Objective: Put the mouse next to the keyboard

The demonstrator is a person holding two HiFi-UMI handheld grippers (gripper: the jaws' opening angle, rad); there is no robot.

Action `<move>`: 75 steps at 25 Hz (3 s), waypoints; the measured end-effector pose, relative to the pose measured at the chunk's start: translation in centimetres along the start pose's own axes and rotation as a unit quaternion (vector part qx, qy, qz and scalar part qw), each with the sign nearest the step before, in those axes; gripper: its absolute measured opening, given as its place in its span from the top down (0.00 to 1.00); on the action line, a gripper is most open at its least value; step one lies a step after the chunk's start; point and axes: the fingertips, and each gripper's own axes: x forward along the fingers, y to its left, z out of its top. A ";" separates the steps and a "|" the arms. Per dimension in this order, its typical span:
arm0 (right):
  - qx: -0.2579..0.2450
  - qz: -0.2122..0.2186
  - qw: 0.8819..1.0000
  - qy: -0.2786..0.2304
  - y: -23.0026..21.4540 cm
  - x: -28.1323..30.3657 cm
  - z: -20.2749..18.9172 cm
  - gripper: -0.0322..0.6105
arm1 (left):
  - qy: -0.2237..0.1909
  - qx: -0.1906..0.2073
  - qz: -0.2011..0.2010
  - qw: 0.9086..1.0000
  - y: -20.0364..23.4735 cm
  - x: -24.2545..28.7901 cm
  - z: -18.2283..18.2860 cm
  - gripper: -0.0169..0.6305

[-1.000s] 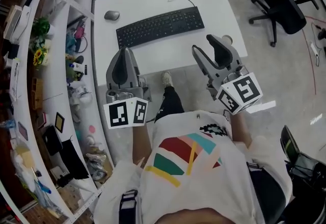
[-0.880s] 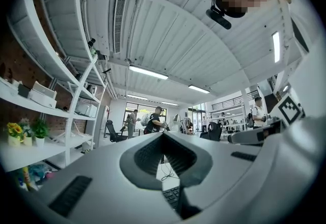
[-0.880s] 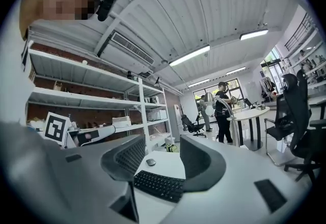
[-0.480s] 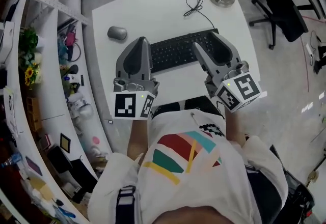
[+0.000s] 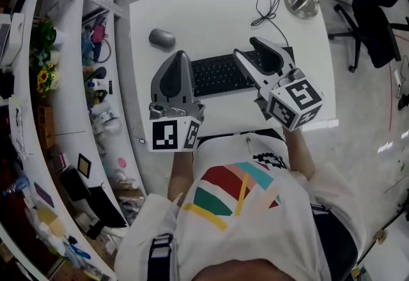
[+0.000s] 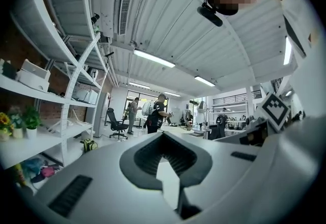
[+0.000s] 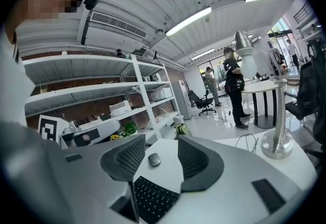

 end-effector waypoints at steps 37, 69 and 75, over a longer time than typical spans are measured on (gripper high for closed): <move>-0.204 0.098 0.907 0.356 6.8 35.7 -20.9 0.46 | 0.061 -0.103 0.193 0.974 23.1 -4.4 -10.7 0.91; -0.099 -0.085 0.973 0.192 -8.7 9.0 -2.9 0.48 | 0.024 -0.084 0.021 0.996 3.3 5.4 -5.4 0.91; -0.092 -0.157 0.962 0.204 -15.8 0.3 -3.4 0.48 | 0.031 -0.075 -0.012 0.997 -2.3 8.1 -5.9 0.91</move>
